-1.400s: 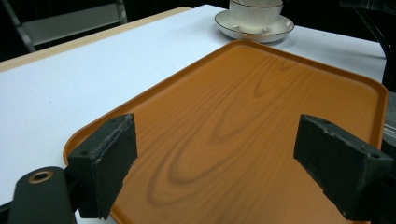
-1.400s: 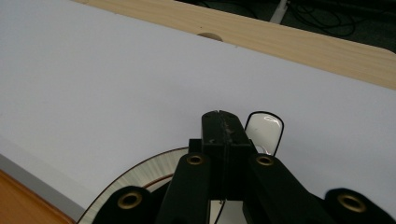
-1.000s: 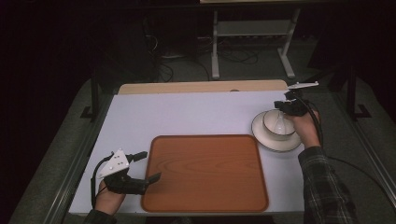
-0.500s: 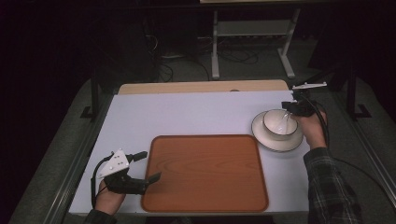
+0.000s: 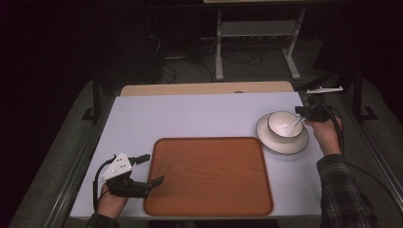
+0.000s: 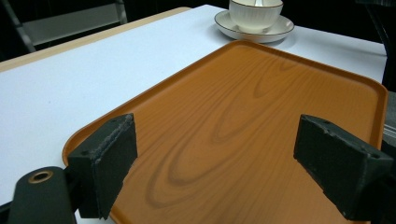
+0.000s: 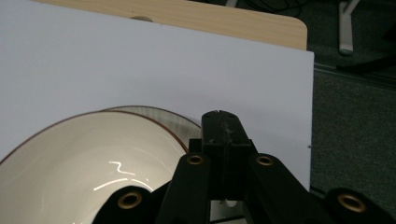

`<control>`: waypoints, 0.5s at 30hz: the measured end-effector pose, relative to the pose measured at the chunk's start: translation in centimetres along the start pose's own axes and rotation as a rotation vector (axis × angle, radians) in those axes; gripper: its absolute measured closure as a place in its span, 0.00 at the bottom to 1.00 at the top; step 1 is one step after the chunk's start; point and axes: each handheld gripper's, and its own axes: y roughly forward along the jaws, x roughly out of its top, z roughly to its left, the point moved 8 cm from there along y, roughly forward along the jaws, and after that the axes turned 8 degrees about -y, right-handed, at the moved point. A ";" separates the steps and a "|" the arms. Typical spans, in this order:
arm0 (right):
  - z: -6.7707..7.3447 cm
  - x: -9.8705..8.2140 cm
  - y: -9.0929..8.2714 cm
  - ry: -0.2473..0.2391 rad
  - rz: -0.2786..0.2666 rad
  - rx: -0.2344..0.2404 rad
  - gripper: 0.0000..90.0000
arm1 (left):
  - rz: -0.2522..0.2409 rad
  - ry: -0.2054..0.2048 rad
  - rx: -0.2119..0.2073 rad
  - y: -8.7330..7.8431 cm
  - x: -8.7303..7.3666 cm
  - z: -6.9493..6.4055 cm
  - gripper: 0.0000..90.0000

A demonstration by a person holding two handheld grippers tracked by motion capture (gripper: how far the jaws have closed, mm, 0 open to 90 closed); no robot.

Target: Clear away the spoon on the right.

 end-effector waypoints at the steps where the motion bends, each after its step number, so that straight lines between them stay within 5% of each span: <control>1: -0.1 -0.2 -0.1 0.001 0.003 0.000 1.00 | 0.000 0.000 0.000 0.0 0.0 0.0 0.14; 15: -0.1 -2.0 -2.0 -0.006 0.018 -0.005 1.00 | 0.001 0.005 -0.001 0.1 0.0 -0.1 0.14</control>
